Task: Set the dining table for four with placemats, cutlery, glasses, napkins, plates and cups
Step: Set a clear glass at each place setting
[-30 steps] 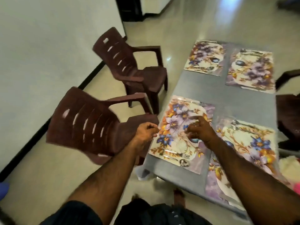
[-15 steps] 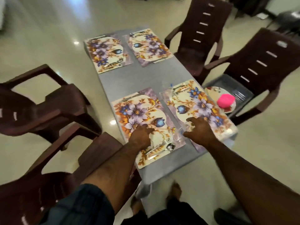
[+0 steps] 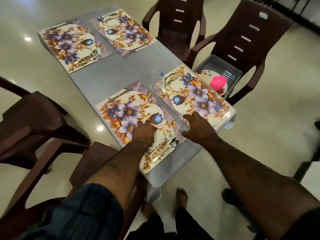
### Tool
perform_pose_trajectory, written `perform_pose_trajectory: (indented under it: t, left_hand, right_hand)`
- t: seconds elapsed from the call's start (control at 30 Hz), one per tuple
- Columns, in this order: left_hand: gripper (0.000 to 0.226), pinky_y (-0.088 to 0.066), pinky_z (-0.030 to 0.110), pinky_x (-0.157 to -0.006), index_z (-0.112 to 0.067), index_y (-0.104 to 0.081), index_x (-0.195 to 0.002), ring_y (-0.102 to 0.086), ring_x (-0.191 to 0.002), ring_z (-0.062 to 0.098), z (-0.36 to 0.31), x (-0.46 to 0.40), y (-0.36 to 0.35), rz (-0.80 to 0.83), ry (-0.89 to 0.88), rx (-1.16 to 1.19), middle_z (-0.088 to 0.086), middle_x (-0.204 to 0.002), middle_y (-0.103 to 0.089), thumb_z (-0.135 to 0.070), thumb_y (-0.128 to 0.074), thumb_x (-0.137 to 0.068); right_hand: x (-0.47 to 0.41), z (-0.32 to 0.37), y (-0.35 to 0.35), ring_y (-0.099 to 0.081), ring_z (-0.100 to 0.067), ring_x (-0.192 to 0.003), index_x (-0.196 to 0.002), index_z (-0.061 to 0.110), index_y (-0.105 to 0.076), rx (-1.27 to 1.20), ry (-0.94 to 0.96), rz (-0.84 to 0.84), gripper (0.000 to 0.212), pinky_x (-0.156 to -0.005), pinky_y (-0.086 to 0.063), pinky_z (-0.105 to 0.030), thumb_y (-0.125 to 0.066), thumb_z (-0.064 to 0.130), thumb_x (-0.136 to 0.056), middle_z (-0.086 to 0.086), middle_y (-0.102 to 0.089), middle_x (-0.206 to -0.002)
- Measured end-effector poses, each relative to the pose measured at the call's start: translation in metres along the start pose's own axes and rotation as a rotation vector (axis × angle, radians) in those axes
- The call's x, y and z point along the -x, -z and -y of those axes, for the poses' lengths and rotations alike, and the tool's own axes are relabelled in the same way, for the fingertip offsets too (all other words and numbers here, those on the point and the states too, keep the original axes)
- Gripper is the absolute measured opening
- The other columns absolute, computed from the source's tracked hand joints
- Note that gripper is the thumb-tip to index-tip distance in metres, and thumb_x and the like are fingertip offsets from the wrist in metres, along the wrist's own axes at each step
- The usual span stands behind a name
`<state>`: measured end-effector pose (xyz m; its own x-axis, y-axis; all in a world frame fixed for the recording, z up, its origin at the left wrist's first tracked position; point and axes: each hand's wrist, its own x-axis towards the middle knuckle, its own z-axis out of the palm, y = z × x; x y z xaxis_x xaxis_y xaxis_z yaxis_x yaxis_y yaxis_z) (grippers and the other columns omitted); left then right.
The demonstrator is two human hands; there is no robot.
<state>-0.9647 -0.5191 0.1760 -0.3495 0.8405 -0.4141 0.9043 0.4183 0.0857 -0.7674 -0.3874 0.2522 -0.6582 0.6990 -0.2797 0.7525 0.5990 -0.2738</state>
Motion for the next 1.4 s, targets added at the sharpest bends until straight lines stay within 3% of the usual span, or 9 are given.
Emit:
perform_pose_trajectory:
  t: [0.43,0.6,0.7,0.83,0.97,1.1,1.27,1.4]
  left_hand:
    - [0.066,-0.054,0.054,-0.101,-0.039,-0.063,-0.141,-0.041,-0.133,0.041,0.006,-0.001,-0.001,0.007,0.013,0.026,0.007,-0.151,-0.043,-0.035,-0.085,-0.079]
    - [0.067,-0.053,0.048,-0.104,-0.03,-0.057,-0.146,-0.048,-0.133,0.037,0.008,0.002,0.011,0.055,0.028,0.096,0.008,-0.148,-0.05,-0.036,-0.081,-0.083]
    - [0.049,-0.055,0.044,-0.098,-0.021,-0.06,-0.139,-0.061,-0.124,0.034,0.003,0.005,0.042,-0.065,0.093,0.187,0.011,-0.136,-0.061,-0.03,-0.069,-0.092]
    - [0.046,-0.052,0.045,-0.098,-0.024,-0.062,-0.141,-0.059,-0.128,0.034,-0.021,0.007,0.113,-0.279,0.059,0.231,0.008,-0.141,-0.061,-0.036,-0.065,-0.097]
    - [0.042,-0.057,0.047,-0.095,-0.023,-0.067,-0.134,-0.062,-0.119,0.033,-0.088,-0.012,0.172,-0.471,-0.004,0.243,0.008,-0.132,-0.065,-0.04,-0.066,-0.096]
    - [0.043,-0.055,0.043,-0.089,-0.02,-0.069,-0.131,-0.063,-0.114,0.032,-0.137,-0.038,0.192,-0.532,-0.042,0.236,0.008,-0.129,-0.067,-0.042,-0.065,-0.094]
    - [0.04,-0.053,0.044,-0.092,-0.02,-0.068,-0.125,-0.061,-0.118,0.033,-0.271,-0.091,0.181,-0.478,-0.051,0.262,0.008,-0.126,-0.064,-0.038,-0.064,-0.09]
    - [0.041,-0.051,0.044,-0.089,-0.017,-0.066,-0.125,-0.06,-0.116,0.036,-0.365,-0.128,0.16,-0.358,-0.089,0.232,0.011,-0.124,-0.063,-0.038,-0.066,-0.089]
  right_hand:
    - [0.002,0.011,0.005,-0.056,-0.033,-0.127,-0.15,0.023,-0.046,0.0,-0.036,0.052,0.083,-0.1,-0.049,-0.041,-0.081,0.056,-0.083,-0.012,-0.049,-0.144]
    - [0.007,0.0,0.015,-0.051,-0.033,-0.136,-0.159,0.027,-0.032,-0.019,-0.023,0.093,0.108,-0.105,-0.05,-0.046,-0.088,0.06,-0.073,-0.011,-0.042,-0.154]
    - [0.011,-0.031,0.034,-0.047,-0.034,-0.139,-0.158,0.028,-0.032,-0.067,-0.036,0.05,0.111,-0.108,-0.048,-0.047,-0.094,0.049,-0.069,-0.01,-0.037,-0.158]
    - [0.011,-0.088,0.069,-0.044,-0.037,-0.142,-0.159,0.022,-0.035,-0.145,-0.029,-0.002,0.105,-0.115,-0.042,-0.044,-0.094,0.036,-0.073,-0.015,-0.037,-0.158]
    - [0.005,-0.153,0.106,-0.052,-0.039,-0.135,-0.157,0.02,-0.038,-0.209,-0.083,-0.045,0.096,-0.113,-0.045,-0.047,-0.091,0.033,-0.078,-0.017,-0.04,-0.155]
    - [-0.001,-0.188,0.111,-0.056,-0.041,-0.131,-0.155,0.017,-0.042,-0.223,-0.016,-0.06,0.088,-0.108,-0.049,-0.05,-0.088,0.032,-0.082,-0.019,-0.043,-0.152]
    - [-0.025,-0.316,0.12,-0.063,-0.037,-0.118,-0.155,0.025,-0.039,-0.266,-0.016,0.016,0.095,-0.1,-0.054,-0.049,-0.086,0.048,-0.076,-0.014,-0.044,-0.145]
    - [-0.011,-0.397,0.15,-0.065,-0.036,-0.112,-0.154,0.023,-0.041,-0.265,-0.067,0.029,0.088,-0.097,-0.053,-0.041,-0.086,0.039,-0.08,-0.012,-0.045,-0.143]
